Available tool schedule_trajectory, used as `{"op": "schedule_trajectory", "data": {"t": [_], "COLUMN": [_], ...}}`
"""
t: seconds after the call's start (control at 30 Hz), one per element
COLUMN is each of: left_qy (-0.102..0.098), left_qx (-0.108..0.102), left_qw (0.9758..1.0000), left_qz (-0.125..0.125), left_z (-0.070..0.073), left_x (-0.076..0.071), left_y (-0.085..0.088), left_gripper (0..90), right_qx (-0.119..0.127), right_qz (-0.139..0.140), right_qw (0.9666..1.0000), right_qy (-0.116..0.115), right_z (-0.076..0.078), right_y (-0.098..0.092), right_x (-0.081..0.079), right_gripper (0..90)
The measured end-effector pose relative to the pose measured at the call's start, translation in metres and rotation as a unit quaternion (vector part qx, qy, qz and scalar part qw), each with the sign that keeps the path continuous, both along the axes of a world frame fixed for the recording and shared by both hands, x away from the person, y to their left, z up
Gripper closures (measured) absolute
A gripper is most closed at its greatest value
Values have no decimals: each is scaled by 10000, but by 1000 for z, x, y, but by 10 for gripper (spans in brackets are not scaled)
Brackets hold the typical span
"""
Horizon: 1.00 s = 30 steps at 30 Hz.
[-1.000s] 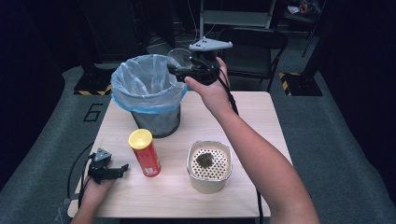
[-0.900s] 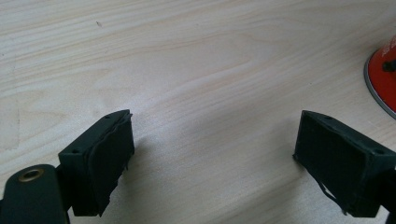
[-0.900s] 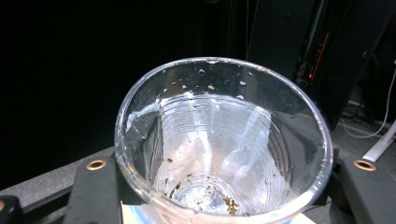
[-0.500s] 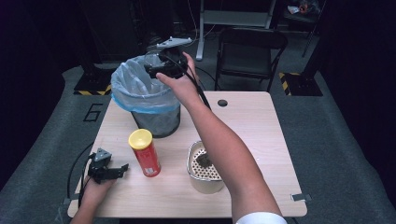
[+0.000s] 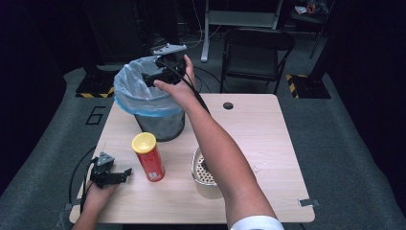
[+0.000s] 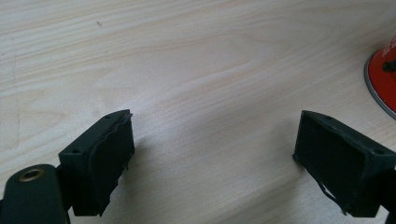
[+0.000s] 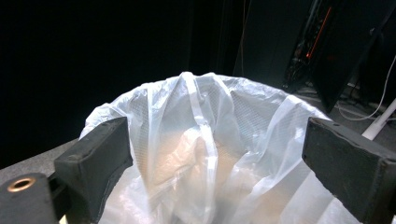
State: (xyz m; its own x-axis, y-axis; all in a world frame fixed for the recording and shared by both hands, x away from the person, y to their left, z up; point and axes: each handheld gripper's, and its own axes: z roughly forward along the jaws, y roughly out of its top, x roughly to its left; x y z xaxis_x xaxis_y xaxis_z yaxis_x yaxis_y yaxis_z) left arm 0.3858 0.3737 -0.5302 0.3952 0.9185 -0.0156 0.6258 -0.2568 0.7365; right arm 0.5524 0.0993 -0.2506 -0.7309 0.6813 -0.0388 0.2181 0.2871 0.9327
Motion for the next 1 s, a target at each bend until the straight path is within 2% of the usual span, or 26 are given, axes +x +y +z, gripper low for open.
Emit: {"op": "schedule_trajectory", "data": {"t": [0.03, 0.13, 0.17, 0.3, 0.37, 0.4, 0.47, 0.63, 0.7, 0.77, 0.8, 0.87, 1.0], "left_qy": [-9, -8, -13, -1, 59, 124, 119, 210, 94, 103, 70, 119, 126], "left_qx": [18, 20, 11, 13, -95, -169, -234, -271, -307, -330, -341, -449, -487], "left_qw": [10000, 10000, 10000, 10000, 9999, 9997, 9995, 9993, 9994, 9993, 9993, 9989, 9987], "left_qz": [6, 10, 29, 74, 85, 117, 146, 152, 159, 165, 127, 48, -67], "left_z": [0, 0, 0, 1, 2, 3, 3, 6, 8, 10, 11, 17, 22], "left_x": [0, 0, 0, -1, -1, -2, -2, -2, -3, -4, -4, -6, -9], "left_y": [0, 0, 0, -1, 1, 1, 1, 3, 1, 1, 1, -1, -3], "left_gripper": [117, 117, 119, 138, 144, 146, 148, 162, 162, 165, 165, 165, 158], "right_qx": [100, 145, 174, 127, 144, 177, 178, 79, 103, 127, 138, 107, 161], "right_qz": [33, 6, 56, 84, 84, 45, 48, 8, -9, -14, -27, -24, -72], "right_qw": [9999, 9999, 9998, 9997, 9996, 9996, 9996, 9996, 9995, 9994, 9994, 9989, 9989], "right_qy": [8, -40, -68, -195, -222, -206, -236, -277, -310, -327, -324, -465, -425], "right_z": [2, 5, 8, 11, 12, 12, 11, 9, 8, 7, 6, 2, -4], "right_y": [-6, -13, -21, -34, -47, -52, -56, -74, -86, -90, -95, -110, -125], "right_x": [-2, -6, -9, -13, -18, -20, -21, -28, -34, -36, -38, -45, -49], "right_gripper": [77, 85, 122, 137, 145, 148, 151, 151, 177, 188, 194, 211, 215]}}
